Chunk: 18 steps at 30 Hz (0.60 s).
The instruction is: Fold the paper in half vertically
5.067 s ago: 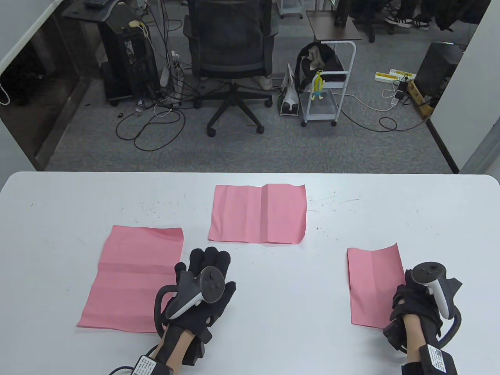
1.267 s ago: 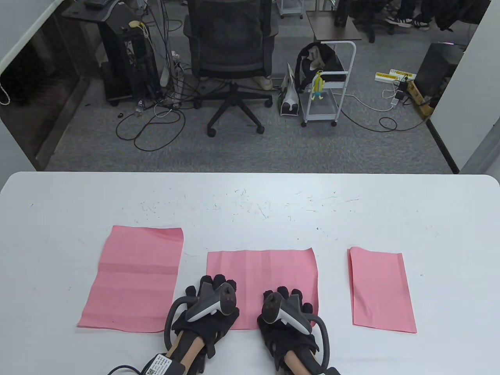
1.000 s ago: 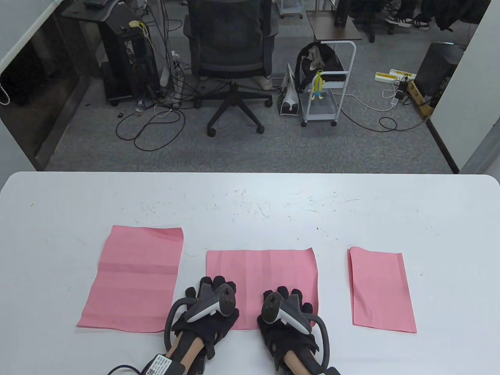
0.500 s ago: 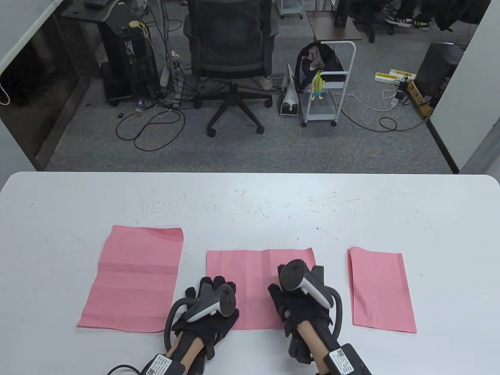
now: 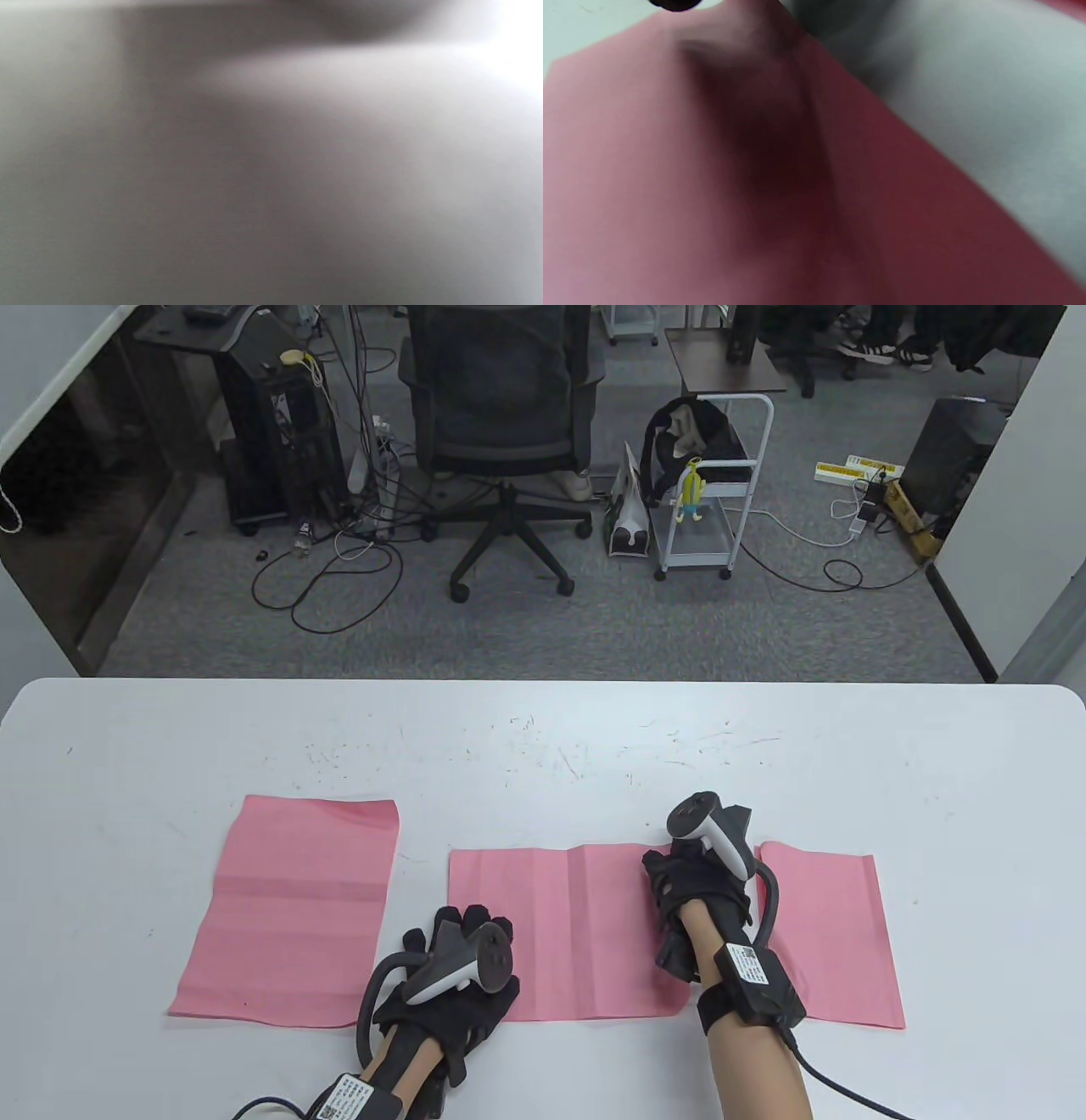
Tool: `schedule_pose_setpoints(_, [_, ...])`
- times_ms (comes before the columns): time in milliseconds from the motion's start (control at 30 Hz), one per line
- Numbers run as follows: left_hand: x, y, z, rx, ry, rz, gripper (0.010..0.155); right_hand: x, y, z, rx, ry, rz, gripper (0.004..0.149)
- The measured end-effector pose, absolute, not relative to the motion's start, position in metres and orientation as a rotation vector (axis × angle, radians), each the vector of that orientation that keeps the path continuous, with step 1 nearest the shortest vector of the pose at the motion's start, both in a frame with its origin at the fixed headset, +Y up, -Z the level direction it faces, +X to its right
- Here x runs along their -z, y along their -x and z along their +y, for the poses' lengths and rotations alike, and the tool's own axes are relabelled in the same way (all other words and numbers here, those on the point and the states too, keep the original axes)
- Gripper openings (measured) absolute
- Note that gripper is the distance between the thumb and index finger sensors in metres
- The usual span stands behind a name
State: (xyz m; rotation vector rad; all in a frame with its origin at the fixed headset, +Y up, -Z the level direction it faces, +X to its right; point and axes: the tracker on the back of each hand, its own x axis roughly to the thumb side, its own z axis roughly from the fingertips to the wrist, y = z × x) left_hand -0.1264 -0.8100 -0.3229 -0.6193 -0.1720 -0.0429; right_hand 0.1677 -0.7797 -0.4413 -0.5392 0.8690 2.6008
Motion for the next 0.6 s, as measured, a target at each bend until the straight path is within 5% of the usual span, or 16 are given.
schedule_pose_setpoints(267, [0.323, 0.126, -0.81, 0.04, 0.621, -0.172, 0.077, 0.439, -0.166, -0.787, -2.719, 0.568, 0.817, 0.072])
schedule_pose_setpoints(433, [0.323, 0.126, -0.81, 0.041, 0.62, -0.172, 0.077, 0.435, -0.167, -0.787, -2.745, 0.57, 0.733, 0.048])
schedule_pose_setpoints(600, [0.323, 0.126, -0.81, 0.041, 0.619, -0.172, 0.077, 0.435, -0.177, -0.786, -2.609, 0.53, 0.766, 0.046])
